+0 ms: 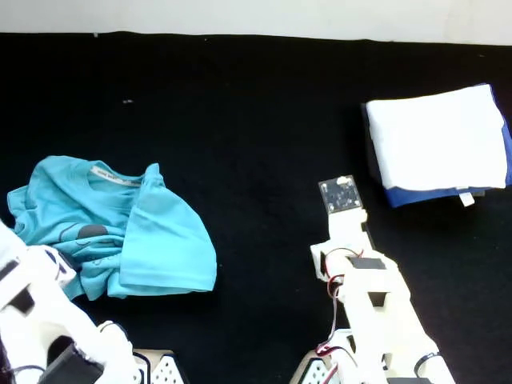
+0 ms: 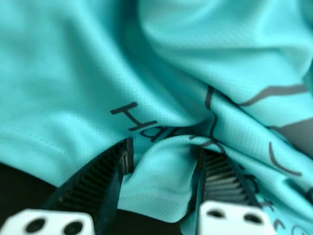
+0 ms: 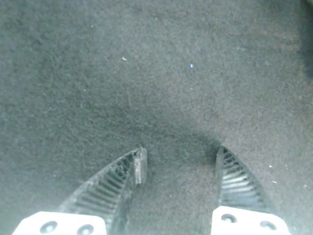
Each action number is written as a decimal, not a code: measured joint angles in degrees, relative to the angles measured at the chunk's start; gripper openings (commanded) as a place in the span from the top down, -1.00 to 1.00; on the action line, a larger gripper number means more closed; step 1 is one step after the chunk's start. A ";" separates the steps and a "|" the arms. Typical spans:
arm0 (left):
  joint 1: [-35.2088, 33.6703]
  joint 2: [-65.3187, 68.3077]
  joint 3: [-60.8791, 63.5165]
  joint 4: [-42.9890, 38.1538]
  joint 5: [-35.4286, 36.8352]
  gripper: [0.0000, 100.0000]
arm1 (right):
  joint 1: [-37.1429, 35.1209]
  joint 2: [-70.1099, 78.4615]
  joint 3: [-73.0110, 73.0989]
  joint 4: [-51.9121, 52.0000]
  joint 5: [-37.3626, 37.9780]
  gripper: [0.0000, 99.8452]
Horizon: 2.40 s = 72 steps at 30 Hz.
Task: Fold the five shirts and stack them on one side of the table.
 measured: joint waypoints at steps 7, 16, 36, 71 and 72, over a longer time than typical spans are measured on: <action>0.00 -0.35 1.32 -2.55 0.26 0.57 | -8.18 0.44 -13.71 18.02 0.00 0.55; 0.00 -0.35 1.32 -2.55 0.26 0.57 | -31.47 0.79 -36.57 34.55 0.00 0.55; 0.00 -0.26 1.32 -2.55 0.26 0.57 | -54.86 36.22 -64.88 37.63 -12.31 0.55; 0.00 -0.26 1.32 -2.55 0.26 0.57 | -21.36 56.18 -95.30 55.82 -12.57 0.99; 0.00 -0.26 1.32 -2.55 0.26 0.57 | -20.48 56.18 -96.44 56.70 -12.57 0.99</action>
